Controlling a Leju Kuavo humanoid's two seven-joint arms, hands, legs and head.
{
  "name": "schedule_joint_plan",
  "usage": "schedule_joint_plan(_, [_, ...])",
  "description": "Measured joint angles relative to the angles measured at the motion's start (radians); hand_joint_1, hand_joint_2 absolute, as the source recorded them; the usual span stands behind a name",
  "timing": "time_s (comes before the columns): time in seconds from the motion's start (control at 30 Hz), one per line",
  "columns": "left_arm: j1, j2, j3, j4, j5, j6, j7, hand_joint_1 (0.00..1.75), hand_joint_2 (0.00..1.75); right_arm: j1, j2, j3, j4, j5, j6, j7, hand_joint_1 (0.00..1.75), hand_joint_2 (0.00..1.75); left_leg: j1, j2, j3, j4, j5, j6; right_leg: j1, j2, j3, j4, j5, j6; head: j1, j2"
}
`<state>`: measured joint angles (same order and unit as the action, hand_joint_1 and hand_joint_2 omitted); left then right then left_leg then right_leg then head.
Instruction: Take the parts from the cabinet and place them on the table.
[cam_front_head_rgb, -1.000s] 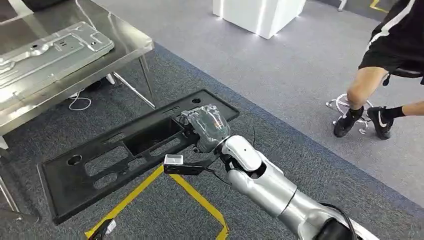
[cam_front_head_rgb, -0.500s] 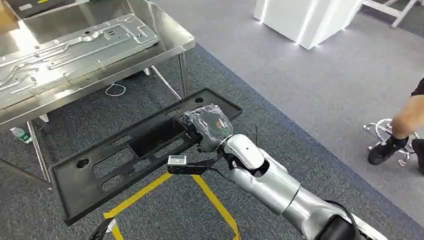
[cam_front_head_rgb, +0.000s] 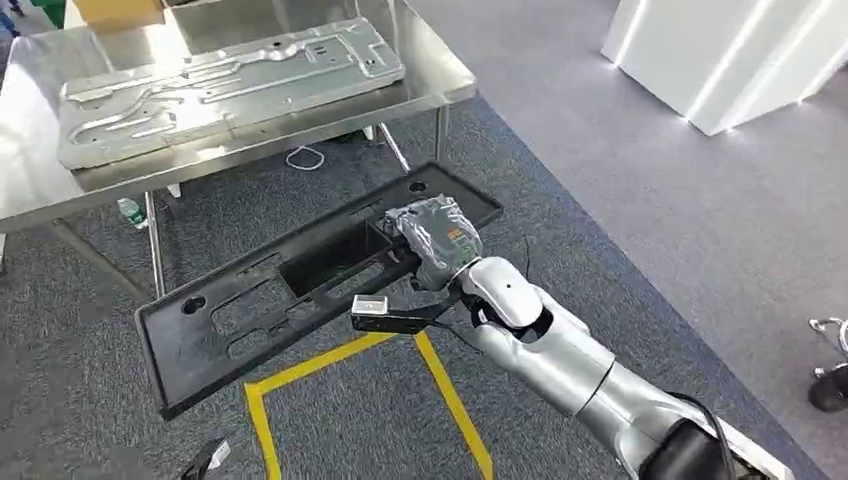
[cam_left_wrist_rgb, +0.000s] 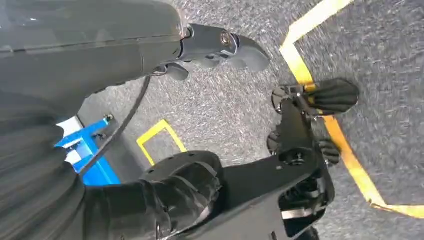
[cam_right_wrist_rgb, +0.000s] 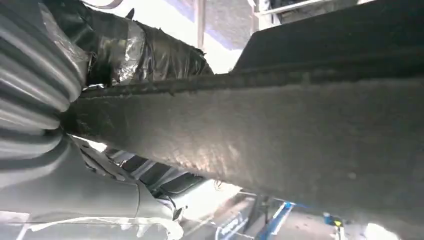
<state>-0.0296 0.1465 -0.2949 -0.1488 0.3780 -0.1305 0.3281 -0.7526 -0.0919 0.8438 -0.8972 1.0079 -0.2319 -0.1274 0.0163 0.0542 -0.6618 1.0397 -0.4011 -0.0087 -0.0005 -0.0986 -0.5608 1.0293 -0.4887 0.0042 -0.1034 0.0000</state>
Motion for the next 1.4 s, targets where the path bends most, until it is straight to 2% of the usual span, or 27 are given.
schedule_joint_plan(0.07, [0.007,0.003,0.0,0.0,0.002,-0.007,0.007,0.0,1.75,-0.005,0.0,-0.007,0.0,-0.007,0.0,0.001,1.75,1.75,-0.005,-0.02,-0.003,-0.001,-0.002,0.009,0.0,-0.02,0.007,-0.004,-0.004,0.009,0.0,0.0])
schedule_joint_plan(0.1, [0.009,0.005,0.0,0.0,0.003,-0.011,0.011,0.0,1.75,-0.009,0.0,-0.009,0.0,-0.008,0.0,0.001,1.75,1.75,0.003,-0.03,0.004,-0.009,0.002,0.021,-0.005,-0.014,0.009,-0.001,-0.011,0.019,0.001,0.0])
schedule_joint_plan(0.13, [0.009,0.006,0.0,0.0,0.003,-0.018,0.013,0.0,1.75,-0.013,0.0,-0.01,0.0,-0.008,0.001,0.001,1.75,1.75,0.003,-0.041,0.004,-0.01,0.003,0.025,-0.01,0.036,-0.002,0.024,-0.03,0.021,0.001,0.0])
schedule_joint_plan(0.17, [0.005,0.01,0.0,0.0,0.003,-0.024,0.017,0.0,1.75,-0.017,0.0,-0.01,0.0,-0.007,0.001,0.001,1.75,1.75,0.003,-0.049,0.004,-0.01,0.003,0.033,-0.013,0.072,-0.03,0.082,-0.065,0.019,0.001,0.0])
schedule_joint_plan(0.2, [0.001,0.011,0.0,0.0,0.004,-0.032,0.018,0.0,1.75,-0.016,0.0,-0.01,0.003,-0.005,0.001,0.001,1.75,1.75,0.002,-0.062,0.003,-0.01,0.003,0.036,-0.012,0.087,-0.069,0.161,-0.104,0.019,0.001,0.0])
schedule_joint_plan(0.37, [0.0,0.012,0.0,0.0,0.006,-0.037,0.019,0.0,1.75,-0.015,0.0,-0.01,0.005,-0.002,0.0,0.002,1.75,1.75,0.001,-0.07,0.003,-0.01,0.002,0.037,-0.011,0.092,-0.095,0.214,-0.125,0.019,0.001,0.0])
schedule_joint_plan(0.4, [-0.001,0.013,0.0,0.0,0.009,-0.045,0.021,0.0,1.75,-0.012,0.001,-0.01,0.01,0.001,0.0,0.005,1.75,1.75,-0.003,-0.085,0.003,-0.01,0.001,0.038,-0.01,0.095,-0.14,0.294,-0.15,0.018,0.001,0.0])
schedule_joint_plan(0.43, [0.001,0.014,0.0,0.0,0.009,-0.055,0.024,0.0,1.75,-0.008,0.005,-0.008,0.019,0.002,-0.001,0.008,1.75,1.75,-0.007,-0.111,0.004,-0.009,0.002,0.039,-0.01,0.097,-0.165,0.316,-0.127,0.012,0.001,0.0])
schedule_joint_plan(0.47, [0.002,0.016,0.0,0.0,0.006,-0.062,0.023,0.0,1.75,-0.011,0.013,-0.008,0.025,0.007,-0.002,0.011,1.75,1.75,-0.009,-0.15,0.007,-0.005,0.002,0.039,-0.005,0.116,-0.086,0.118,0.001,-0.005,0.001,0.0])
schedule_joint_plan(0.5, [0.002,0.016,0.0,0.0,0.005,-0.064,0.021,0.0,1.75,-0.013,0.015,-0.008,0.025,0.009,-0.003,0.013,1.75,1.75,-0.006,-0.162,0.006,-0.004,0.001,0.038,-0.003,0.161,-0.054,0.035,0.029,-0.013,0.001,0.0])
schedule_joint_plan(0.53, [0.001,0.015,0.0,0.0,0.005,-0.068,0.018,0.0,1.75,-0.014,0.015,-0.008,0.029,0.012,-0.006,0.017,1.75,1.75,-0.005,-0.171,-0.002,-0.004,0.005,0.031,-0.009,0.211,-0.05,0.025,0.02,-0.017,-0.002,0.0])
schedule_joint_plan(0.63, [0.006,0.017,0.0,0.0,0.002,-0.07,0.016,0.0,1.75,-0.017,0.019,-0.006,0.034,0.016,-0.008,0.019,1.75,1.75,0.011,-0.212,-0.009,-0.015,0.015,0.009,0.002,0.179,-0.041,0.011,0.02,-0.023,0.002,0.0])
schedule_joint_plan(0.67, [0.011,0.018,0.0,0.0,0.002,-0.071,0.016,0.0,1.75,-0.019,0.021,-0.006,0.034,0.016,-0.008,0.021,1.75,1.75,0.004,-0.225,-0.008,-0.022,0.018,-0.001,-0.005,0.164,-0.03,-0.007,0.028,-0.029,0.001,0.0])
schedule_joint_plan(0.73, [0.012,0.018,0.0,0.0,0.002,-0.075,0.016,0.0,1.75,-0.025,0.029,-0.006,0.037,0.016,-0.006,0.021,1.75,1.75,-0.002,-0.109,-0.03,0.035,-0.016,0.0,-0.009,0.14,-0.008,-0.034,0.04,-0.038,-0.001,0.0])
schedule_joint_plan(0.8, [0.001,0.018,0.0,0.0,0.002,-0.078,0.015,0.0,1.75,-0.031,0.029,-0.006,0.041,0.008,0.005,0.019,1.75,1.75,0.003,-0.069,-0.099,0.178,-0.085,-0.009,-0.005,0.113,-0.002,-0.034,0.036,-0.04,0.0,0.0])
schedule_joint_plan(0.83, [0.001,0.018,0.0,0.0,0.003,-0.081,0.015,0.0,1.75,-0.032,0.029,-0.006,0.044,-0.005,0.021,0.019,1.75,1.75,0.008,-0.063,-0.133,0.247,-0.111,-0.015,-0.004,0.101,-0.001,-0.033,0.034,-0.04,0.0,0.0])
schedule_joint_plan(0.87, [0.003,0.018,0.0,0.0,0.003,-0.083,0.015,0.0,1.75,-0.031,0.029,-0.006,0.047,-0.011,0.029,0.019,1.75,1.75,0.012,-0.06,-0.149,0.278,-0.113,-0.02,-0.004,0.094,-0.001,-0.033,0.033,-0.038,0.0,0.0])
schedule_joint_plan(0.9, [0.005,0.018,0.0,0.0,0.003,-0.085,0.018,0.0,1.75,-0.031,0.029,-0.006,0.049,-0.014,0.034,0.019,1.75,1.75,0.017,-0.059,-0.137,0.254,-0.091,-0.025,-0.005,0.086,-0.001,-0.031,0.031,-0.035,0.0,0.0])
schedule_joint_plan(0.93, [0.006,0.019,0.0,0.0,0.003,-0.086,0.018,0.0,1.75,-0.033,0.029,-0.006,0.05,-0.013,0.031,0.02,1.75,1.75,0.021,-0.058,-0.103,0.193,-0.057,-0.028,-0.006,0.082,-0.001,-0.028,0.028,-0.031,0.0,0.0])
schedule_joint_plan(1.0, [0.006,0.021,0.0,0.0,0.006,-0.087,0.017,0.0,1.75,-0.041,0.029,-0.006,0.049,-0.002,0.021,0.023,1.75,1.75,0.026,-0.05,0.004,0.009,0.015,-0.033,-0.01,0.076,-0.001,-0.014,0.016,-0.02,0.0,0.0])
schedule_joint_plan(1.03, [0.004,0.02,0.0,0.0,0.006,-0.087,0.016,0.0,1.75,-0.045,0.029,-0.006,0.049,0.004,0.013,0.027,1.75,1.75,0.018,-0.048,0.019,-0.004,-0.01,-0.029,-0.005,0.074,-0.006,-0.01,0.01,-0.012,0.0,0.0])
schedule_joint_plan(1.07, [0.005,0.02,0.0,0.0,0.006,-0.087,0.016,0.0,1.75,-0.048,0.027,-0.006,0.049,0.006,0.011,0.036,1.75,1.75,0.014,-0.054,0.015,-0.013,-0.003,-0.017,-0.004,0.075,-0.008,-0.003,0.007,-0.007,0.002,0.0])
schedule_joint_plan(1.1, [0.007,0.02,0.0,0.0,0.006,-0.087,0.016,0.0,1.75,-0.049,0.027,-0.007,0.049,0.01,0.007,0.042,1.75,1.75,0.019,-0.054,0.016,-0.016,0.001,-0.013,0.0,0.075,-0.009,0.001,0.003,-0.013,0.001,0.0])
schedule_joint_plan(1.13, [0.008,0.02,0.0,0.001,0.006,-0.087,0.016,0.0,1.75,-0.049,0.026,-0.008,0.049,0.013,0.002,0.047,1.75,1.75,0.016,-0.054,0.017,-0.014,-0.001,-0.015,-0.002,0.078,-0.009,-0.002,0.008,-0.029,0.001,0.0])
schedule_joint_plan(1.17, [0.008,0.02,0.0,0.001,0.006,-0.085,0.015,0.0,1.75,-0.048,0.024,-0.008,0.049,0.018,-0.003,0.054,1.75,1.75,0.012,-0.054,0.017,-0.015,-0.001,-0.014,-0.004,0.077,-0.008,-0.004,0.008,-0.03,0.001,0.0])
schedule_joint_plan(1.33, [0.007,0.02,0.0,0.001,0.009,-0.079,0.014,0.0,1.75,-0.048,0.017,-0.012,0.049,0.025,-0.018,0.069,1.75,1.75,0.007,-0.055,0.016,-0.014,-0.004,-0.003,-0.008,0.077,-0.003,-0.016,0.011,-0.025,0.001,0.0])
schedule_joint_plan(1.4, [0.008,0.02,0.0,0.001,0.01,-0.079,0.013,0.0,1.75,-0.048,0.015,-0.012,0.049,0.029,-0.017,0.073,1.75,1.75,0.005,-0.055,0.016,-0.014,-0.005,0.001,-0.01,0.077,-0.002,-0.018,0.012,-0.017,0.002,0.0])
